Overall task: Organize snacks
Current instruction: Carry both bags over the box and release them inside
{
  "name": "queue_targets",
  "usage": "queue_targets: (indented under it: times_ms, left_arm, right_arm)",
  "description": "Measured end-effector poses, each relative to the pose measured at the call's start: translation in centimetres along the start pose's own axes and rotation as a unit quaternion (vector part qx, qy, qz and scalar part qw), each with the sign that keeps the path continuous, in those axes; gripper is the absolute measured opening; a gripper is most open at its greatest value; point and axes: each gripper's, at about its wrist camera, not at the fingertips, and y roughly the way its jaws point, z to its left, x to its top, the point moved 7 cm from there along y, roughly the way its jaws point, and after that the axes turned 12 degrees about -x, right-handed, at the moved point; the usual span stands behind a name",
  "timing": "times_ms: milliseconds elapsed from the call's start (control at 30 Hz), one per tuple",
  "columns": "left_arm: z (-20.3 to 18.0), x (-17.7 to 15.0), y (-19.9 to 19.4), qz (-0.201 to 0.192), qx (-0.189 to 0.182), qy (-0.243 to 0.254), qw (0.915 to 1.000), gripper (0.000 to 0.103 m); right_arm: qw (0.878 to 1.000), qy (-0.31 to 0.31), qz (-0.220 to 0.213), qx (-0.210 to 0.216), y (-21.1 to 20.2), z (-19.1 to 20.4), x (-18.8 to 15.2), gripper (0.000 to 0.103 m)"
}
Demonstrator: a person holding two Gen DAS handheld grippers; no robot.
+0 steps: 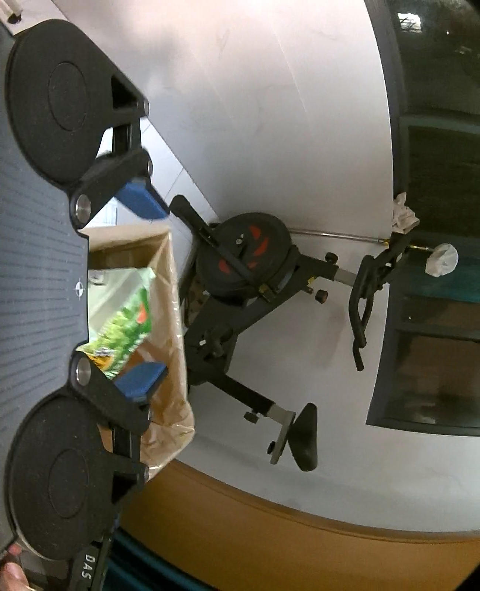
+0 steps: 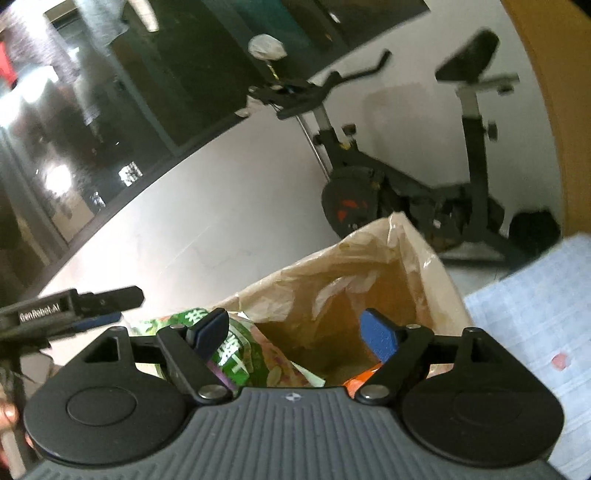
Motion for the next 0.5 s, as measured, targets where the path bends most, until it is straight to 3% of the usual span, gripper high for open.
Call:
queue_targets:
  times_ms: [67,367,500]
  left_arm:
    - [-0.4,-0.9,-0.3,0.014,-0.009,0.001,0.9999,0.041]
    - [-2.8,-2.2,-0.5,0.014,-0.072,0.013,0.9972,0.032]
    - [-2.7,-3.2,1.7,0.037,-0.067,0.009,0.9970,0.029]
  right_arm:
    - [1.000,-0.016,-0.010,-0.003,-0.7,0.2,-0.4,0.081]
    - [0.999,-0.044,-0.029,-0.001,-2.4,0.2,-1.6,0.081]
    - [0.999,-0.044,-0.031,0.000,-2.6,0.0,-1.7,0.081]
